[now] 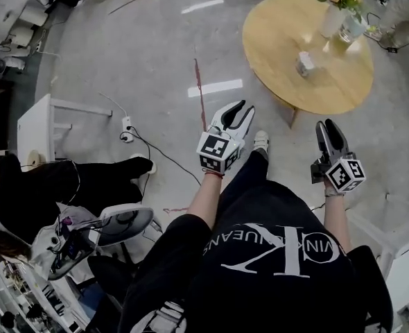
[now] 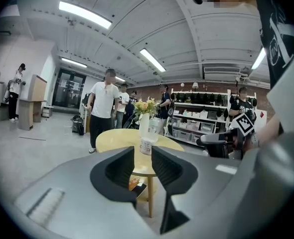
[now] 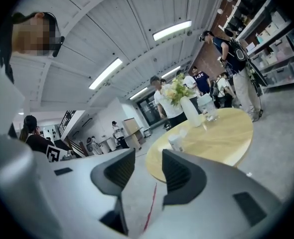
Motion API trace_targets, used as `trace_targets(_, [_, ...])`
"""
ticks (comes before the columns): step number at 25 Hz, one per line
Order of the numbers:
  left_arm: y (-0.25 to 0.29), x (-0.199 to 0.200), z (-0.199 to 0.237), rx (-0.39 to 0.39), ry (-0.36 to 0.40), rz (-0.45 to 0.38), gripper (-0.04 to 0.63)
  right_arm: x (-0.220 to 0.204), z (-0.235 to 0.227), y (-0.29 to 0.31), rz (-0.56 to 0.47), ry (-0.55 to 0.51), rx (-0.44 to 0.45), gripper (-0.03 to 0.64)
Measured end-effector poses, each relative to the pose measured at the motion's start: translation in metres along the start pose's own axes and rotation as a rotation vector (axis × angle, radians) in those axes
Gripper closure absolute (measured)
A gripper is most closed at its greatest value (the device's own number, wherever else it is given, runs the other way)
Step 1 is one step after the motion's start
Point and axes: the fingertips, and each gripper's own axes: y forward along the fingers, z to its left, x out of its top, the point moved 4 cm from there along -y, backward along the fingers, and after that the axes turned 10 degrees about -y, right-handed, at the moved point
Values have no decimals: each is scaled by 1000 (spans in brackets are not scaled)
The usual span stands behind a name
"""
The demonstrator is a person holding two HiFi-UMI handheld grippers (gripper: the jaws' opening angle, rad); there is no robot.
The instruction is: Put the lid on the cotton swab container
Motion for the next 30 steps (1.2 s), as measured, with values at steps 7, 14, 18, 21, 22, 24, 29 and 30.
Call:
trace_targets(7, [55, 3, 6, -61, 4, 43, 486, 15, -32, 28, 22, 8, -7, 471])
trace_targets(14, [127, 18, 11, -150, 33, 94, 462, 33, -76, 66, 54, 20, -19, 466])
trace_targets(18, [161, 20, 17, -189, 37, 129, 437, 35, -93, 94, 79, 26, -7, 461])
trace_targets(21, [184, 17, 19, -225, 27, 161, 420, 38, -107, 115, 91, 24, -3, 459])
trace_targets(22, [191, 15, 20, -238, 29, 174, 413, 39, -112, 121, 93, 25, -1, 458])
trace_targets(24, [204, 12, 22, -256, 45, 203, 391, 40, -121, 134, 96, 33, 6, 457])
trace_targets(29, [227, -1, 11, -278, 49, 269, 329, 36, -138, 157, 164, 56, 65, 451])
trace_targets(30, [231, -5, 9, -276, 55, 286, 312, 35, -141, 162, 180, 60, 84, 451])
